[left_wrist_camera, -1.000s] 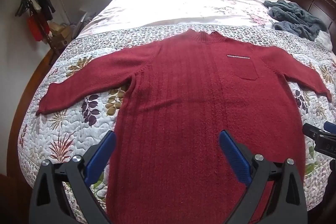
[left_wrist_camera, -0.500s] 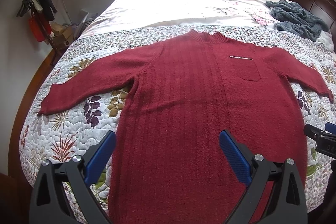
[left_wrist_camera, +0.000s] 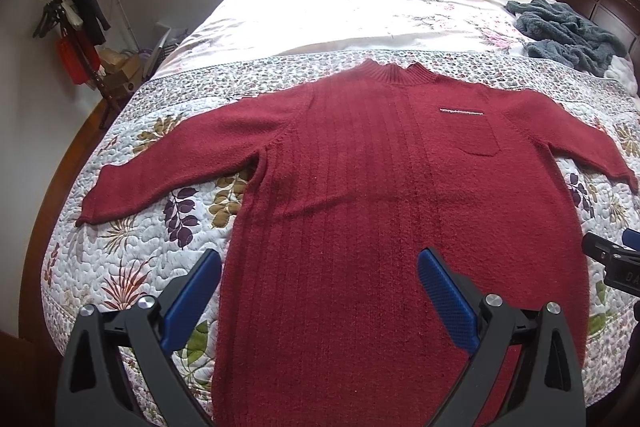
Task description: Fold small clothes
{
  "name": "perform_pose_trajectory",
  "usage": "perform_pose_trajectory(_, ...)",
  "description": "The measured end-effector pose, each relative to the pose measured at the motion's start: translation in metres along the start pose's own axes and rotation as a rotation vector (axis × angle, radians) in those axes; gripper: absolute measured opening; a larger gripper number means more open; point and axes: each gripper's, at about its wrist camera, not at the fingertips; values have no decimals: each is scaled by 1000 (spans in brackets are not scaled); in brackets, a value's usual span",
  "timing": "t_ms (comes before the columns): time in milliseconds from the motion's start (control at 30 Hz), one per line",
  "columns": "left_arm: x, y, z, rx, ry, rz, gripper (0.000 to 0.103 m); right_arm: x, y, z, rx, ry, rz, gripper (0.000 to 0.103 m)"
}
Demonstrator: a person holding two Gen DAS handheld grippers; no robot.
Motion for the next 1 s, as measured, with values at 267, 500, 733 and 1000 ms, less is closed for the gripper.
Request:
perform_pose_trajectory(267,0,-2,-1,3,-4,1,99,0,-1,-5,7,-3,1,100)
perform_pose_trajectory(500,1,0,-1,1,-10,2,99,2,-2,-5,5,-4,2,100)
perform_pose_trajectory(733,4,-1,0,-4,-17,6,99,2,-3,-4,2,-3,4,100)
perform_pose_trajectory(1000,4,-1,3,-8,-22,3,99,4,-4,-1,-2,-2,7,100)
Point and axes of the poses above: each gripper's, at about its wrist camera, not at the fingertips, and z roughly against the way its jaws point, x to its left, y to its underside, and after that the axes turned 8 degrees about -y, right-handed
